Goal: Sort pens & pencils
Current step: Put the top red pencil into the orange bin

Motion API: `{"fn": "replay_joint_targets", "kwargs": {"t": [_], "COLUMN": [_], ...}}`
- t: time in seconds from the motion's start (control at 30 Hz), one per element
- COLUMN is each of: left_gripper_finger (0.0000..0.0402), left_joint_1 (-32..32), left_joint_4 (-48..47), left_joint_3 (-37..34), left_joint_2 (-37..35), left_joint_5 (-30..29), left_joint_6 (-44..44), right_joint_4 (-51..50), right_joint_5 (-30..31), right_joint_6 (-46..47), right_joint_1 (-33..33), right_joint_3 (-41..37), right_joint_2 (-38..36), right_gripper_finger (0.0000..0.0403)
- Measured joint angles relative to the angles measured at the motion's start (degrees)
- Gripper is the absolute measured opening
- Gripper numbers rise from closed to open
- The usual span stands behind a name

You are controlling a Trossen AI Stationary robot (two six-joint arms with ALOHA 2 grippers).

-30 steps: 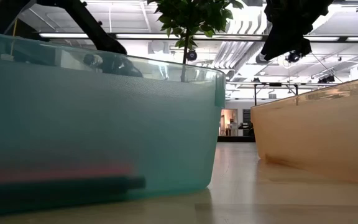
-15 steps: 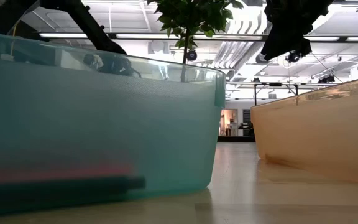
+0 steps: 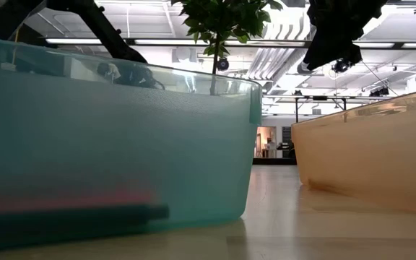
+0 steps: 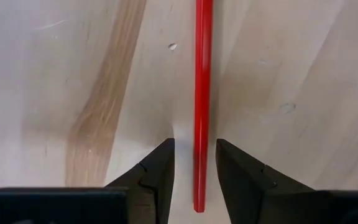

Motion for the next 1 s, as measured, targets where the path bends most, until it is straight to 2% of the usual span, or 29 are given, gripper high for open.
{"fn": "replay_joint_targets", "kwargs": {"t": [0.63, 0.73, 0.9, 1.0], "left_gripper_finger": [0.0102, 0.008, 0.002, 0.0009], "left_joint_1": [0.0, 0.0, 0.1, 0.0], "left_joint_4": [0.1, 0.1, 0.4, 0.3], "left_joint_3": [0.1, 0.1, 0.1, 0.1], "left_joint_2": [0.8, 0.8, 0.9, 0.9], "left_joint_5": [0.2, 0.3, 0.2, 0.3], "left_joint_6": [-0.2, -0.1, 0.0, 0.0], "right_joint_4": [0.0, 0.0, 0.0, 0.0], "right_joint_5": [0.0, 0.0, 0.0, 0.0], "right_joint_6": [0.0, 0.0, -0.1, -0.2], "right_joint_1": [0.0, 0.0, 0.0, 0.0], "right_joint_3": [0.0, 0.0, 0.0, 0.0], "right_joint_2": [0.0, 0.0, 0.0, 0.0], "right_gripper_finger": [0.0103, 0.0103, 0.0103, 0.0103]}}
